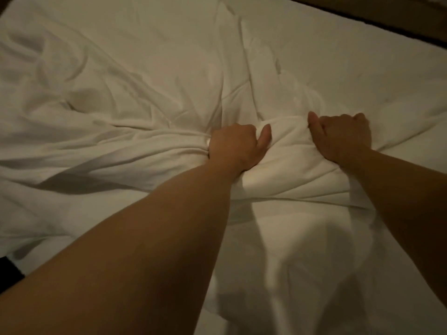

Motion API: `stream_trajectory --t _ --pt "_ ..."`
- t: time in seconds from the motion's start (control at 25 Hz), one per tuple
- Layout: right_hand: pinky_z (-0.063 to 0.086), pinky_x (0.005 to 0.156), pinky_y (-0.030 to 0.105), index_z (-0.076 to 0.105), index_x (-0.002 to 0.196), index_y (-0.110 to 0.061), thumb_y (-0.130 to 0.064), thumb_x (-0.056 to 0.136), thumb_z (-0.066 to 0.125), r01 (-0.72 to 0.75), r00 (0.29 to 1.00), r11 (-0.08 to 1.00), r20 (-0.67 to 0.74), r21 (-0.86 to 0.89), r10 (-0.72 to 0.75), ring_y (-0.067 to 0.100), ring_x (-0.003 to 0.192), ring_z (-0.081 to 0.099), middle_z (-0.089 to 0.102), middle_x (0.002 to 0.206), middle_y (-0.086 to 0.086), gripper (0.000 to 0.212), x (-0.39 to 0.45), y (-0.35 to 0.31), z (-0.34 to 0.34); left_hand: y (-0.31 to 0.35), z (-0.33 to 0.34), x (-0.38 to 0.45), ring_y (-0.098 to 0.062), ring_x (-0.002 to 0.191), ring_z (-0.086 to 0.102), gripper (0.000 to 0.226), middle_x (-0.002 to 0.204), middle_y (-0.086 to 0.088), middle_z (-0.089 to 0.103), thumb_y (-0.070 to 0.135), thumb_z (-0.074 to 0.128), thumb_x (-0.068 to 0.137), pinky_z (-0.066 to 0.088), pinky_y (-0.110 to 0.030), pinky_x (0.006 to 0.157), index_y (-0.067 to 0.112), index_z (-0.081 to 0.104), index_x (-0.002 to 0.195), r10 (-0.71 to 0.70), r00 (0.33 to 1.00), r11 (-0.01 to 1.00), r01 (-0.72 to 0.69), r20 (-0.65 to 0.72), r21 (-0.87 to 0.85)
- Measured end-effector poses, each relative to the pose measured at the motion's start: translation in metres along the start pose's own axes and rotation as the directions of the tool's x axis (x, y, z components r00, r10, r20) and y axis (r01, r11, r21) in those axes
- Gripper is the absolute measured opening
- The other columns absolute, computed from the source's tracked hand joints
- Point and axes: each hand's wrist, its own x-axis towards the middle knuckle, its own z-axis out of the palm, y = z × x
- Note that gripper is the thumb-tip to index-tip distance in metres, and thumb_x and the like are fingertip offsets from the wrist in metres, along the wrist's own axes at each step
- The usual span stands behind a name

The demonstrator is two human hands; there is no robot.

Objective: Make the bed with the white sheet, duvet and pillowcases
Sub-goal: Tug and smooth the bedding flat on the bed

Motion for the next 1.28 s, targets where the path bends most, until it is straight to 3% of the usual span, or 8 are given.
stream_trajectory --t 0.2,0.36,0.56,0.76,0.88,1.04,1.12,1.28 --pt "0.038 0.073 0.036 0.071 0.103 -0.014 -0.050 0.103 0.013 0.039 0.999 0.995 0.018 -0.091 -0.037 0.027 0.072 0.053 0.065 0.082 0.009 0.068 -0.061 0.028 -0.035 0.015 -0.030 -0.029 -0.030 0.072 0.056 0.060 0.068 -0.001 0.051 0.064 0.024 0.099 0.039 -0.036 0.069 0.020 0.046 0.065 0.079 0.996 0.993 -0.081 -0.028 -0.081" --pt "0.041 0.066 0.033 0.067 0.074 -0.014 -0.057 0.101 0.015 -0.182 0.983 0.982 0.006 0.045 0.182 0.028 0.065 0.051 0.051 0.065 0.005 0.073 -0.134 0.044 -0.094 0.038 -0.082 -0.078 -0.035 0.074 0.059 0.045 0.061 0.001 0.039 0.052 0.037 0.103 0.048 -0.039 0.073 0.021 0.054 0.074 0.328 0.939 0.941 -0.334 -0.104 -0.045" --pt "0.046 0.068 0.033 0.057 0.059 -0.018 -0.055 0.101 0.018 -0.293 0.956 0.951 0.045 0.096 0.290 0.027 0.064 0.054 0.055 0.065 0.006 0.068 -0.268 0.017 -0.125 0.040 -0.094 -0.157 -0.027 0.069 0.053 0.065 0.066 -0.002 0.049 0.064 0.021 0.100 0.037 -0.035 0.067 0.019 0.051 0.065 0.380 0.924 0.924 -0.381 -0.044 -0.019" --pt "0.031 0.068 0.033 0.057 0.067 -0.018 -0.049 0.104 0.016 -0.278 0.957 0.960 0.075 -0.041 0.280 0.030 0.070 0.062 0.068 0.075 0.007 0.063 -0.355 -0.038 -0.073 0.010 -0.048 -0.215 -0.031 0.075 0.062 0.066 0.067 -0.003 0.053 0.067 0.020 0.098 0.037 -0.034 0.064 0.019 0.057 0.072 0.480 0.877 0.873 -0.480 0.021 0.083" --pt "0.030 0.064 0.036 0.072 0.077 -0.014 -0.044 0.102 0.006 -0.198 0.974 0.973 0.084 -0.119 0.209 0.030 0.051 0.057 0.062 0.059 0.011 0.077 -0.353 -0.051 -0.013 -0.005 -0.003 -0.220 -0.036 0.083 0.066 0.070 0.082 -0.011 0.069 0.068 0.021 0.097 0.039 -0.037 0.067 0.017 0.068 0.085 0.488 0.873 0.863 -0.478 -0.021 0.165" --pt "0.042 0.061 0.035 0.070 0.068 -0.013 -0.031 0.104 0.032 -0.217 0.970 0.965 -0.142 -0.149 0.196 0.026 0.041 0.050 0.053 0.047 0.012 0.056 -0.340 -0.056 0.055 -0.014 0.053 -0.216 -0.039 0.087 0.068 0.072 0.096 -0.015 0.072 0.068 0.019 0.096 0.047 -0.042 0.074 0.016 0.068 0.100 0.417 0.908 0.897 -0.406 -0.030 0.177" --pt "0.045 0.068 0.039 0.068 0.071 -0.010 -0.031 0.104 0.029 -0.178 0.976 0.976 -0.148 -0.125 0.159 0.028 0.047 0.054 0.057 0.053 0.014 0.055 -0.341 -0.066 0.067 -0.016 0.071 -0.221 -0.038 0.083 0.068 0.067 0.089 -0.016 0.071 0.066 0.023 0.097 0.045 -0.041 0.072 0.015 0.067 0.094 0.406 0.913 0.903 -0.394 -0.035 0.170" --pt "0.040 0.083 0.043 0.071 0.087 -0.007 -0.045 0.104 0.025 -0.280 0.953 0.959 -0.104 0.042 0.283 0.036 0.083 0.063 0.070 0.084 0.019 0.063 -0.347 -0.070 0.064 -0.010 0.086 -0.237 -0.036 0.081 0.064 0.055 0.088 -0.017 0.069 0.056 0.033 0.097 0.044 -0.043 0.077 0.011 0.065 0.091 0.339 0.927 0.933 -0.309 -0.161 0.183"
